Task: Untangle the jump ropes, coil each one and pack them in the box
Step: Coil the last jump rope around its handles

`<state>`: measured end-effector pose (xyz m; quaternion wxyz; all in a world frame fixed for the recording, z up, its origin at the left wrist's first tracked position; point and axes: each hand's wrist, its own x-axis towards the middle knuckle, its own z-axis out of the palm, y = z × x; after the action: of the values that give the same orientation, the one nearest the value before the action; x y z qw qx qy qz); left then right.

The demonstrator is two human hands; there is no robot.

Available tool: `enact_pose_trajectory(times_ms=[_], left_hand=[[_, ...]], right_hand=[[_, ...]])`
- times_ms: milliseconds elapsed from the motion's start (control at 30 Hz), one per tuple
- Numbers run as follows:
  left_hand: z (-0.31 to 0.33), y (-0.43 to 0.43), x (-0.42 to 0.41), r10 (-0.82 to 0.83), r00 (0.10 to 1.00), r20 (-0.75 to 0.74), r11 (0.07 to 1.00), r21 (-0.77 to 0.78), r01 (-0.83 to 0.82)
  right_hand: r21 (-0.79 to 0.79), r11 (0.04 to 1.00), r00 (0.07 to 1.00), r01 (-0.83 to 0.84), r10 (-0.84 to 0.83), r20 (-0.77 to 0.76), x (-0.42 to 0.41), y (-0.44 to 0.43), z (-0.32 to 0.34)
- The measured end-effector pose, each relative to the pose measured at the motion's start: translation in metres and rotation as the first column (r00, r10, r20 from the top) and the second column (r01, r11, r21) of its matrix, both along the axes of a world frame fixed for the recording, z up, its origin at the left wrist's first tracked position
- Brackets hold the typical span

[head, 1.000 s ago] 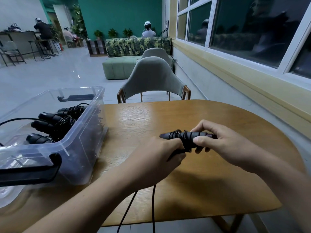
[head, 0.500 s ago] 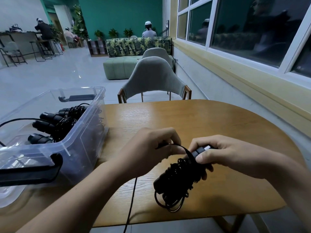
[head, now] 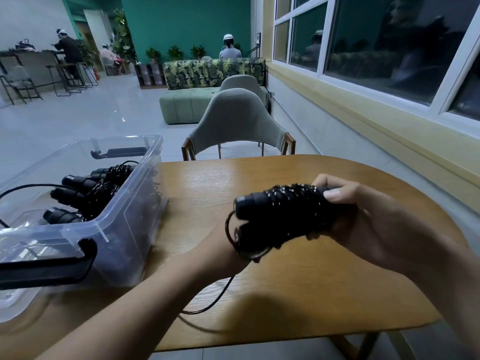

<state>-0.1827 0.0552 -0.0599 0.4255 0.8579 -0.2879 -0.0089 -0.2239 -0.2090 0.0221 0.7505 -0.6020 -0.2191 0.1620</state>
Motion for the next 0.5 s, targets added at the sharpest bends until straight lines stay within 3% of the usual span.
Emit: enact_pose_trajectory(times_ms=[167,233,367,500], left_hand=[[0.025,-0.027,-0.024,-0.068,0.998,0.018,0.991,0.117,0.066],[0.026,-0.031,-0.029,-0.047,0.999,-0.016,0.988,0.145,0.049],[0.026,-0.041,-0.042,-0.099,0.993,0.062,0.951,0.301,0.076],[0.029,-0.043,-0.043,-0.085,0.992,0.093,0.928,0.369,0.045]], right_hand=[[0.147,0.964,0.975,0.222,-0.221,-0.025,0.000,0.004,0.007],[0.090,0.959,0.961,0.269,-0.273,0.041,0.003,0.004,0.003],[-0.092,0.936,0.929,0.340,-0.319,0.187,0.006,0.003,-0.010],[-0.307,0.840,0.870,0.448,-0.331,0.365,0.007,0.001,-0.017]])
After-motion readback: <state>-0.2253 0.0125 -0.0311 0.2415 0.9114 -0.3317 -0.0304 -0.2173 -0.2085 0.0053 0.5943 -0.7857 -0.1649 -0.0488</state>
